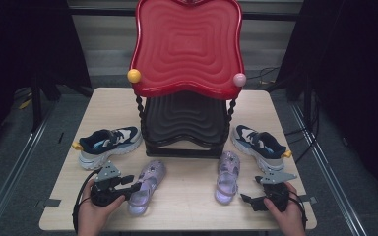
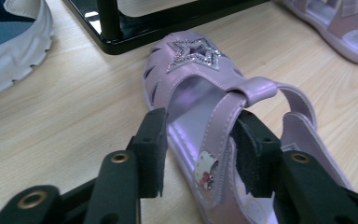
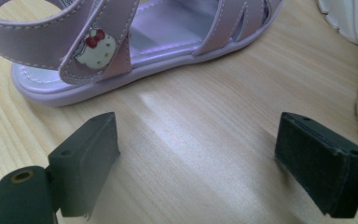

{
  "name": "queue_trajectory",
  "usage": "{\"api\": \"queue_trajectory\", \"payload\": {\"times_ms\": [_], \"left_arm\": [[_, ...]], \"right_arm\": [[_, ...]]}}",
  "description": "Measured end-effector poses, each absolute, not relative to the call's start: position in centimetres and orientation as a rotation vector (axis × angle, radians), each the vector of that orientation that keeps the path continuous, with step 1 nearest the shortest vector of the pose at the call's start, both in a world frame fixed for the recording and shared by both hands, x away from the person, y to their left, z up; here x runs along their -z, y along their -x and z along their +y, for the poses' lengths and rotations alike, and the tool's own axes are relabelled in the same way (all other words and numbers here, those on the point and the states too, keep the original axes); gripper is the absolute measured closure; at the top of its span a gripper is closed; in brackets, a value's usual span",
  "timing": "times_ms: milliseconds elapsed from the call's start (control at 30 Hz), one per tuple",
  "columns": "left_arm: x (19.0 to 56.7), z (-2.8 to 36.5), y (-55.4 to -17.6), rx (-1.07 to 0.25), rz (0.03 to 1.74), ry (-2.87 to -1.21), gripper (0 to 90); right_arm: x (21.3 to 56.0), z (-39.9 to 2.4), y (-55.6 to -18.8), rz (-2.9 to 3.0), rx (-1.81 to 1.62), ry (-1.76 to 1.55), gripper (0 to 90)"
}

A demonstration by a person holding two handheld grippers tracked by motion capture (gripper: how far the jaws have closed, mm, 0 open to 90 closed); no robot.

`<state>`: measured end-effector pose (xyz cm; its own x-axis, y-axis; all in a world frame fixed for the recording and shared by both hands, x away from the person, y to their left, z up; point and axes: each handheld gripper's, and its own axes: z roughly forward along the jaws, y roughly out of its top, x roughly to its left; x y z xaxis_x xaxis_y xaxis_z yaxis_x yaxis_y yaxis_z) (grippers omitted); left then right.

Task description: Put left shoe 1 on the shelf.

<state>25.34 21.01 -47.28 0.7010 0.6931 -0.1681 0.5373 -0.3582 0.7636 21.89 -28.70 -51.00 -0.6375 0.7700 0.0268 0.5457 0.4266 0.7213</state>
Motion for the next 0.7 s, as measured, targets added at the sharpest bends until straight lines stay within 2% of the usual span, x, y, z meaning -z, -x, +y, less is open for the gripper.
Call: {"api": "queue_trajectory", "payload": {"times_ms": [400,700], "left_arm": [[47.64,21.2,-25.33,-0.253,0.952,-2.05,68.0],[47.89,21.29,-25.37,-0.265,0.95,-2.032,69.2]], "right_arm": [[51.0,-28.7,-21.89,2.377,-1.032,-1.135,12.8],[51.0,-28.69,-21.89,2.376,-1.033,-1.137,12.9]]}}
